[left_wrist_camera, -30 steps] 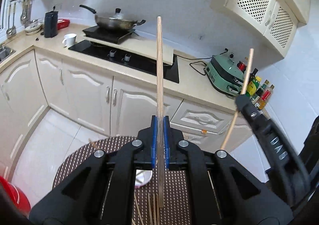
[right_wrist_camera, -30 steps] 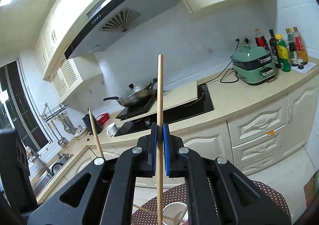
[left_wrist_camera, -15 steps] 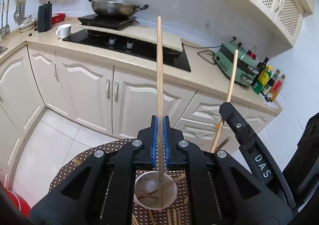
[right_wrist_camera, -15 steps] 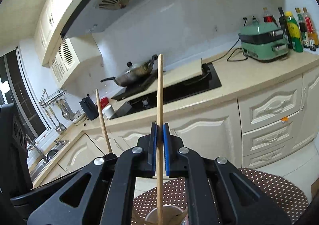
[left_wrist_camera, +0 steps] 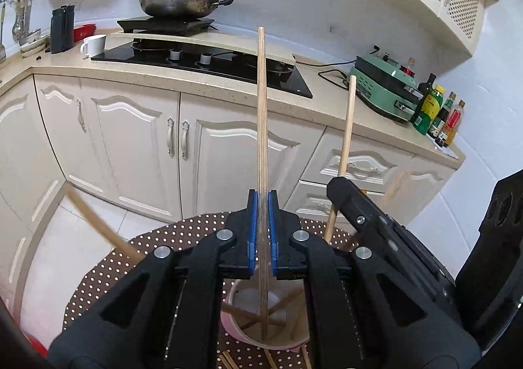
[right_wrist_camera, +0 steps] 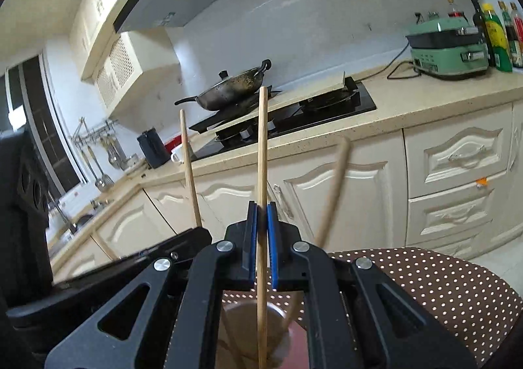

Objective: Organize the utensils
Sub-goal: 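Raise the chopstick in the left gripper over the cup while the right raises its own, then open both grippers to drop the chopsticks into the pink cup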

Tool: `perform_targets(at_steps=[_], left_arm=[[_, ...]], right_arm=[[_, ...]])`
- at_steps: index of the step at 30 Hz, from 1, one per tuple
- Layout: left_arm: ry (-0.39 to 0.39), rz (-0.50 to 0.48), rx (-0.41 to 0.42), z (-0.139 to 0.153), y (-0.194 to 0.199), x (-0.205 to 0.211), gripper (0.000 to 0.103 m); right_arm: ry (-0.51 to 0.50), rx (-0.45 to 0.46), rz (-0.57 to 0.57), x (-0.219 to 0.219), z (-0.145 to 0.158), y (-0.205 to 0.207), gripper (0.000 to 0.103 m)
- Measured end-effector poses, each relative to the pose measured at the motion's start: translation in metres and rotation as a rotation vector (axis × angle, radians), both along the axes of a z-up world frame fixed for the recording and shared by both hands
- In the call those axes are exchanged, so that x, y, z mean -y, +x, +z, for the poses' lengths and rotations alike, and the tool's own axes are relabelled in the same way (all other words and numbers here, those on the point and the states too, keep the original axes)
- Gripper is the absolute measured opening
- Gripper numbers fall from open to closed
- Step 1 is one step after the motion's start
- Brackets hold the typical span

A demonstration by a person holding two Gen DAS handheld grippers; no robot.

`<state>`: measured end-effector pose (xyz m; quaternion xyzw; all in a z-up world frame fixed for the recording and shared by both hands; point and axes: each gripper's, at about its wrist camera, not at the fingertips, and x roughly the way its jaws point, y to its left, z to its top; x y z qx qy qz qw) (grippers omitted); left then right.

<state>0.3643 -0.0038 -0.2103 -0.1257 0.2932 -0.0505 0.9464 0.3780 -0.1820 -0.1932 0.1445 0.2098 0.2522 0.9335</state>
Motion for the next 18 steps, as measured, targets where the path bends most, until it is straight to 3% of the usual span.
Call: perform_targets(at_steps=[11, 18], left_arm=[[-0.010, -0.026, -0.018, -0.024, -0.019, 0.000, 0.007], [0.032, -0.034, -0.057, -0.036, -0.028, 0.004, 0.008]], right_arm=[[0.030, -0.012, 0.053, 0.002, -0.018, -0.018, 0.006], [0.026, -0.051, 0.048, -0.001, -0.026, -0.024, 0.008]])
